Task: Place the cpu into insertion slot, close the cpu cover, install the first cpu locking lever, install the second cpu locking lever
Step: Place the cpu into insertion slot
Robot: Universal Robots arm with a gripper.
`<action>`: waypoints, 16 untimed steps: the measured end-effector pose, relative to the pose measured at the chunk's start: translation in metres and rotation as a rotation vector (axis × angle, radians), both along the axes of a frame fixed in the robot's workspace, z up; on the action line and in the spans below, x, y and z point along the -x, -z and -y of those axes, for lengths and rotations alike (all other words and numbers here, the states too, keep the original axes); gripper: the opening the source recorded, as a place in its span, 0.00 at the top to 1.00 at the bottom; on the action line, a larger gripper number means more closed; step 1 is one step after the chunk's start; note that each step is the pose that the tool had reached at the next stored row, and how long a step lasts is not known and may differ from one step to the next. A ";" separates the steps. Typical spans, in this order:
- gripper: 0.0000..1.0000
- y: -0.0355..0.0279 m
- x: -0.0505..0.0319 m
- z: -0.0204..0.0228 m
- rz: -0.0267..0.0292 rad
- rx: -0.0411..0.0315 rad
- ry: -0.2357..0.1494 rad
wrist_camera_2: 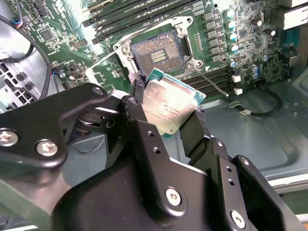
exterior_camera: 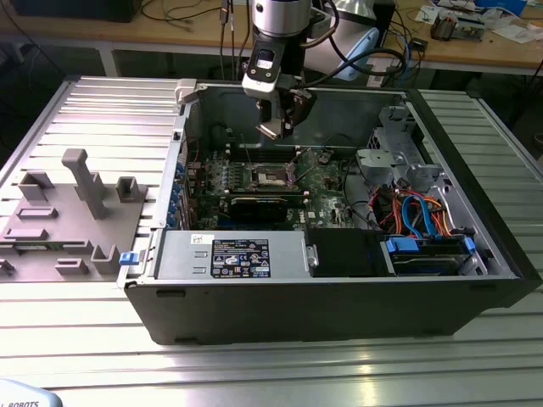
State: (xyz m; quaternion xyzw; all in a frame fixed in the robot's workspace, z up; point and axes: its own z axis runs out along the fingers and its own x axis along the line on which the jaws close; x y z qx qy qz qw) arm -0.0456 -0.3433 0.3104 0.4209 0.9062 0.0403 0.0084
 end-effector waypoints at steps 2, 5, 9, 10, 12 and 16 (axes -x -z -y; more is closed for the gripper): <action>0.46 0.0000 0.0000 0.0000 0.0000 0.0000 0.003; 0.46 0.0000 0.0000 0.0000 0.0000 0.0000 0.010; 0.46 0.0000 0.0000 0.0000 0.0000 0.0000 0.018; 0.46 0.0000 0.0000 0.0000 0.0000 0.0000 0.022; 0.46 0.0000 0.0000 0.0000 0.0000 0.0000 0.025; 0.46 0.0000 0.0000 0.0000 0.0000 0.0000 0.033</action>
